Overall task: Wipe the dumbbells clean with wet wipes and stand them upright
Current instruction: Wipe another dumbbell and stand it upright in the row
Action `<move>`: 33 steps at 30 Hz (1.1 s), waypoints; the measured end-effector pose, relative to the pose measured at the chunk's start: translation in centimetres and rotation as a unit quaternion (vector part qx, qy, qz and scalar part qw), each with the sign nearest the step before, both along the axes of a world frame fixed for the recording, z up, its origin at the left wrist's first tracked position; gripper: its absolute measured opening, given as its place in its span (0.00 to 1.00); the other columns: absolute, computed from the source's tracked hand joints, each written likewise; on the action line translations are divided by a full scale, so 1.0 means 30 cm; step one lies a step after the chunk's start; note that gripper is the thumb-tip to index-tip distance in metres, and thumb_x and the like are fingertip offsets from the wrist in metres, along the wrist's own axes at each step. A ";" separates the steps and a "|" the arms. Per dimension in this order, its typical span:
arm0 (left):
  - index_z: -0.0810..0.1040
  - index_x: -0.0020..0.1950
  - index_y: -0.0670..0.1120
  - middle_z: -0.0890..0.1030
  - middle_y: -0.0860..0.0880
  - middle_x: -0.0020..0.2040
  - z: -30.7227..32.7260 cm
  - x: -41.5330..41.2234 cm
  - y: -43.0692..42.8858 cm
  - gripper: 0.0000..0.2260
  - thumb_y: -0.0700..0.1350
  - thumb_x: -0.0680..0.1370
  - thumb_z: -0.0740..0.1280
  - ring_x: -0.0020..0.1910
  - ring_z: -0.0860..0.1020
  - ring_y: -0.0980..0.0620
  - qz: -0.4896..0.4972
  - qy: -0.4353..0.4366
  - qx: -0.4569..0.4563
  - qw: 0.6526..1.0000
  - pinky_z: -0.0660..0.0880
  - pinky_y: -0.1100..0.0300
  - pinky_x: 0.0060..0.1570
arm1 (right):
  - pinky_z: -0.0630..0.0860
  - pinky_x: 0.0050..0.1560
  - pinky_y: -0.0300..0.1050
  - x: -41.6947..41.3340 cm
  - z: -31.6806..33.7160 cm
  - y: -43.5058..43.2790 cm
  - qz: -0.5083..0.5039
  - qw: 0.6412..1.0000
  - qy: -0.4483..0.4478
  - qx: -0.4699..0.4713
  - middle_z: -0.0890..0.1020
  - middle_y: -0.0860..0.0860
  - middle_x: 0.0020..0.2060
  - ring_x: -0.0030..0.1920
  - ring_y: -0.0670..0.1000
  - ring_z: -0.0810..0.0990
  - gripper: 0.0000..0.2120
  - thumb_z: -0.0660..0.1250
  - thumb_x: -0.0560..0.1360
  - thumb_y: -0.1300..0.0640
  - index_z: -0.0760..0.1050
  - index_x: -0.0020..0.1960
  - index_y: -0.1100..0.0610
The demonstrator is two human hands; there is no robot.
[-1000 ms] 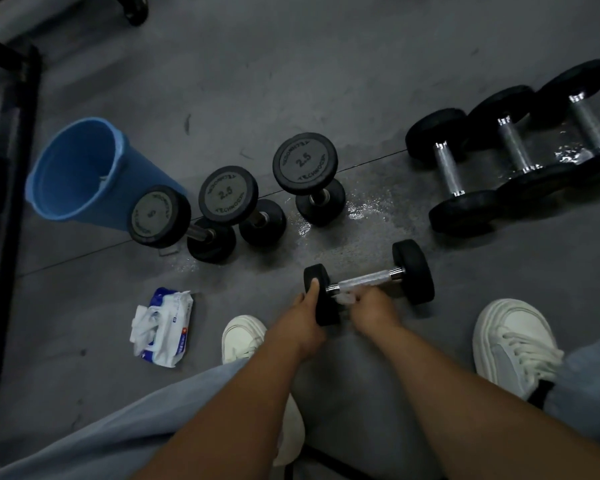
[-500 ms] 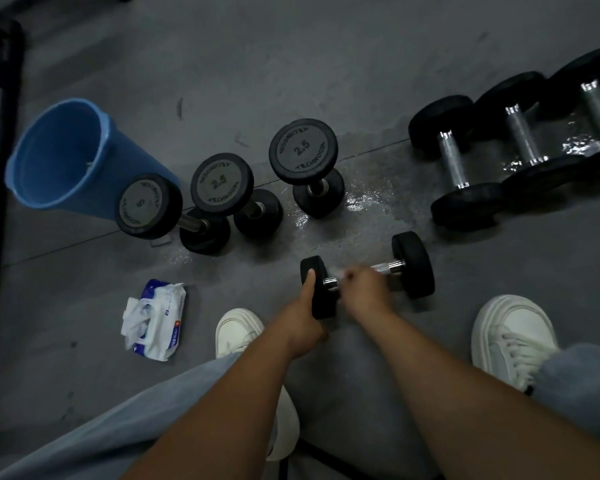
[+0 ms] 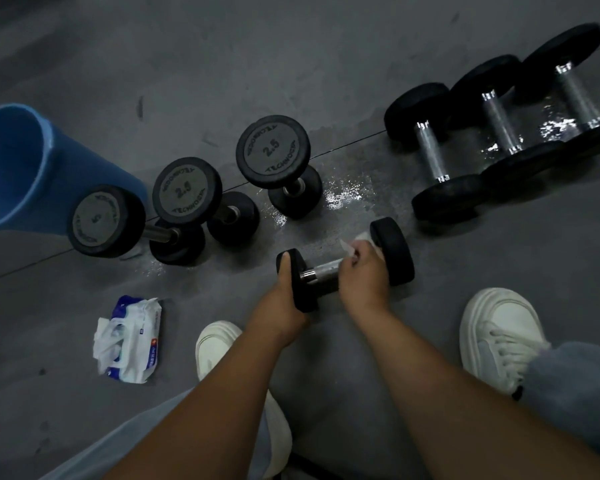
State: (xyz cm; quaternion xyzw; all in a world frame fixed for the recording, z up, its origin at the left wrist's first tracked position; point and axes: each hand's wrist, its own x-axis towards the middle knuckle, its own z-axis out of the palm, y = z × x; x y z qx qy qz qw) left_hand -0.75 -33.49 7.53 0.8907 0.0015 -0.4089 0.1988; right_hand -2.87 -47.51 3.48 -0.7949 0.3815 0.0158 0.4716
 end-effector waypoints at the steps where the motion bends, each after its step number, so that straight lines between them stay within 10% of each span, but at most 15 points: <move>1: 0.34 0.78 0.59 0.78 0.41 0.62 -0.014 0.000 -0.005 0.56 0.42 0.67 0.74 0.54 0.80 0.40 0.002 -0.007 -0.008 1.000 0.78 0.49 0.53 | 0.71 0.54 0.44 0.025 0.008 -0.013 0.035 0.999 0.016 0.022 0.79 0.57 0.51 0.51 0.56 0.77 0.08 0.63 0.75 0.62 0.78 0.53 0.60; 5: 0.36 0.77 0.60 0.75 0.38 0.63 -0.071 -0.002 -0.031 0.56 0.44 0.64 0.74 0.53 0.80 0.39 0.035 -0.043 -0.023 0.998 0.79 0.46 0.51 | 0.78 0.40 0.47 0.090 0.021 -0.038 0.039 0.978 0.020 0.204 0.78 0.52 0.34 0.34 0.50 0.77 0.07 0.66 0.77 0.54 0.76 0.43 0.57; 8: 0.41 0.78 0.58 0.74 0.37 0.62 -0.093 0.011 -0.036 0.50 0.42 0.69 0.74 0.54 0.79 0.36 0.044 -0.086 0.000 0.995 0.76 0.51 0.49 | 0.75 0.46 0.48 0.079 -0.015 -0.013 -0.015 0.996 0.022 0.080 0.80 0.54 0.39 0.40 0.53 0.77 0.12 0.61 0.80 0.51 0.76 0.45 0.58; 11: 0.45 0.75 0.58 0.77 0.38 0.58 -0.101 0.055 -0.032 0.45 0.45 0.70 0.73 0.53 0.80 0.37 0.040 -0.094 -0.006 0.995 0.76 0.52 0.47 | 0.79 0.46 0.52 0.040 -0.014 0.055 0.069 0.975 0.036 0.208 0.80 0.53 0.36 0.38 0.53 0.80 0.10 0.62 0.80 0.54 0.76 0.44 0.58; 16: 0.43 0.80 0.54 0.75 0.39 0.65 -0.119 0.153 -0.024 0.52 0.41 0.67 0.75 0.60 0.77 0.39 0.025 -0.039 0.000 0.999 0.76 0.50 0.59 | 0.70 0.54 0.34 0.046 -0.071 0.038 -0.111 0.991 -0.027 0.072 0.81 0.53 0.52 0.53 0.51 0.78 0.11 0.61 0.80 0.58 0.77 0.58 0.61; 20: 0.42 0.79 0.56 0.77 0.38 0.63 -0.123 0.159 -0.015 0.54 0.47 0.64 0.75 0.58 0.79 0.40 0.025 -0.035 -0.016 0.999 0.78 0.46 0.57 | 0.73 0.46 0.41 0.039 -0.055 0.129 -0.014 0.975 0.024 0.220 0.82 0.52 0.43 0.46 0.51 0.79 0.05 0.63 0.77 0.60 0.78 0.48 0.56; 23: 0.37 0.76 0.61 0.74 0.40 0.68 -0.133 0.141 -0.003 0.55 0.44 0.66 0.75 0.62 0.77 0.40 0.027 -0.040 -0.023 0.999 0.75 0.46 0.62 | 0.76 0.52 0.44 0.061 -0.041 0.084 -0.185 0.967 -0.041 0.169 0.82 0.52 0.47 0.48 0.51 0.80 0.09 0.61 0.78 0.63 0.78 0.54 0.58; 29: 0.33 0.78 0.57 0.73 0.40 0.69 -0.115 0.143 -0.008 0.55 0.41 0.70 0.74 0.63 0.77 0.41 0.010 -0.007 -0.023 1.000 0.74 0.49 0.63 | 0.72 0.44 0.29 0.090 -0.015 0.071 -0.129 0.979 -0.059 0.148 0.81 0.51 0.41 0.42 0.47 0.77 0.08 0.62 0.77 0.63 0.76 0.44 0.54; 33: 0.34 0.79 0.54 0.74 0.39 0.69 -0.097 0.120 -0.021 0.53 0.44 0.72 0.74 0.63 0.76 0.42 0.014 -0.008 -0.028 0.999 0.73 0.49 0.65 | 0.76 0.55 0.48 0.048 -0.035 0.123 -0.095 0.969 0.060 0.219 0.81 0.56 0.46 0.50 0.54 0.79 0.07 0.62 0.78 0.63 0.77 0.53 0.59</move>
